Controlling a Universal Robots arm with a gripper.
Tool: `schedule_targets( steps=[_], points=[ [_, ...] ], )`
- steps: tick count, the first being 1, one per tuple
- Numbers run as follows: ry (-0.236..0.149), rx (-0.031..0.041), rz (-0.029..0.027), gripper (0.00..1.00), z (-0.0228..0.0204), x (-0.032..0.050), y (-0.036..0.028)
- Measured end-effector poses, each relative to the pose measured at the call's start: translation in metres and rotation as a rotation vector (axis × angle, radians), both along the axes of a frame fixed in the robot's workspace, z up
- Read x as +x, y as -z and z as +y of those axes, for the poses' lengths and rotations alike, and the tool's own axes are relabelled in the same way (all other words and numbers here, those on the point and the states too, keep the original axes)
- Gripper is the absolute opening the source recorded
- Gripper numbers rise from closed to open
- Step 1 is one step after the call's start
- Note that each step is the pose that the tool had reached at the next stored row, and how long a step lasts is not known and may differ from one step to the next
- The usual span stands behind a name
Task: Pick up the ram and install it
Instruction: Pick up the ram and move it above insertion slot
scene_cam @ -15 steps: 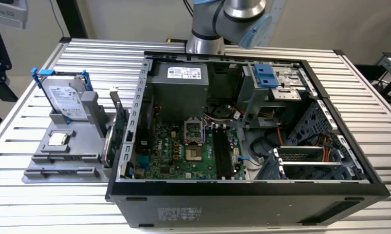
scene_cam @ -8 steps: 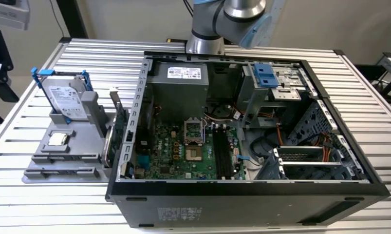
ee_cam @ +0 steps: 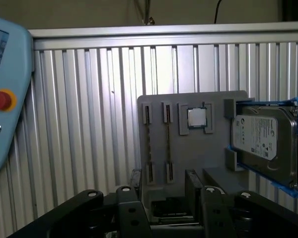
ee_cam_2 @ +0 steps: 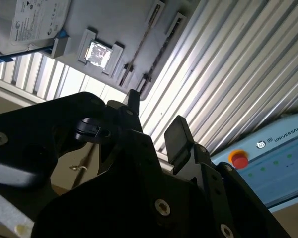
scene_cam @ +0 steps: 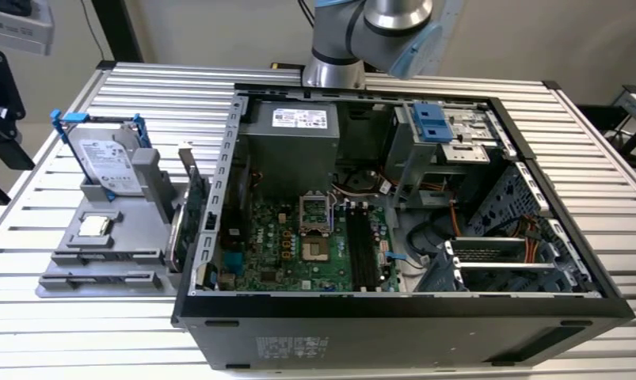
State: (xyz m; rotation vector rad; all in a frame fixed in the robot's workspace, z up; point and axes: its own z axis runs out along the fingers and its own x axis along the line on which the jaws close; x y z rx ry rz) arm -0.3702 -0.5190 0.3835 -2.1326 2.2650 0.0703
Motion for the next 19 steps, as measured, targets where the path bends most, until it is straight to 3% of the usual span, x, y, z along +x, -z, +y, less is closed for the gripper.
schedule_targets(
  steps=[19],
  points=[
    [-0.009,0.0001,-0.0014,1.00,0.0006,0.0000,0.0049]
  ],
)
